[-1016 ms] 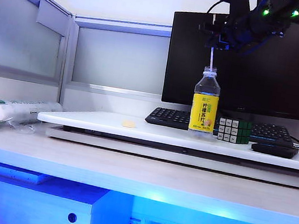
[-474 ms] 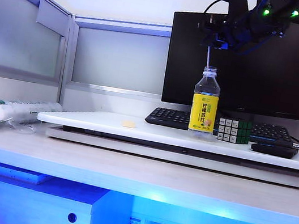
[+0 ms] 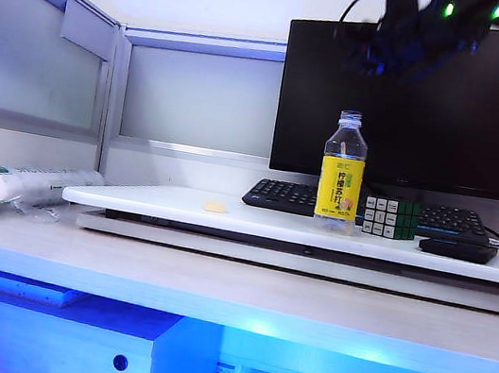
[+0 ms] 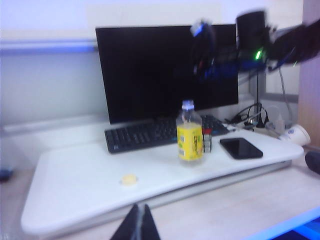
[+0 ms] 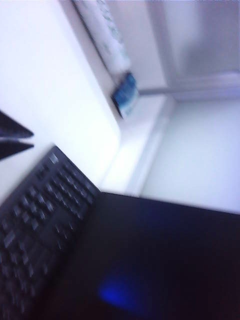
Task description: Grab a stick from the table and stick it in a plastic bottle.
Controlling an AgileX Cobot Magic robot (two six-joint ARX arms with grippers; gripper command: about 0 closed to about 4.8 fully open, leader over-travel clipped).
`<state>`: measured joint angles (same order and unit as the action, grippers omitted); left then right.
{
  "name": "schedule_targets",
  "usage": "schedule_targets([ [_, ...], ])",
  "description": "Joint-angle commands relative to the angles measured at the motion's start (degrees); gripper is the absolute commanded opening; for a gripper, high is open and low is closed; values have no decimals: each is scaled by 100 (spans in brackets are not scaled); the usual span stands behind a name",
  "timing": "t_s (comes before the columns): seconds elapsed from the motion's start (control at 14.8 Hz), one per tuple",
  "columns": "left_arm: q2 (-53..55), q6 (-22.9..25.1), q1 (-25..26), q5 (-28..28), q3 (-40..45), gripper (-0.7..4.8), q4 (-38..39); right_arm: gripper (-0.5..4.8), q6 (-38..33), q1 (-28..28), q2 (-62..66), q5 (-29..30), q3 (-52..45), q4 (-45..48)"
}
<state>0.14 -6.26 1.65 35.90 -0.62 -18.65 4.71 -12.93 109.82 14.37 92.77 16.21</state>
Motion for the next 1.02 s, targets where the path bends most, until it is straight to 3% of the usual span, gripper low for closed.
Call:
schedule_targets([
  [0.07,4,-17,4,-13,-9,-5,339,-3,50,15,-474,-387,39,-15],
  [0.2,4,-9,4,-387,-9,-5,476,-3,46,96,-1001,-422,39,-568],
  [0.54,4,26,4,-2402,-9,-5,619,-3,46,319,-2022,-422,-61,-2094],
  [0.61,4,26,7,-3045,-9,-5,1032,-3,13,463,-2406,-426,-420,-2135],
  [0.81,4,24,4,-3156,-9,-5,1816,-3,-111,750,-3102,-424,-1215,-2133],
  [1.02,4,26,4,-2688,-9,-5,2470,-3,-168,946,-4159,-444,-2509,-2090],
])
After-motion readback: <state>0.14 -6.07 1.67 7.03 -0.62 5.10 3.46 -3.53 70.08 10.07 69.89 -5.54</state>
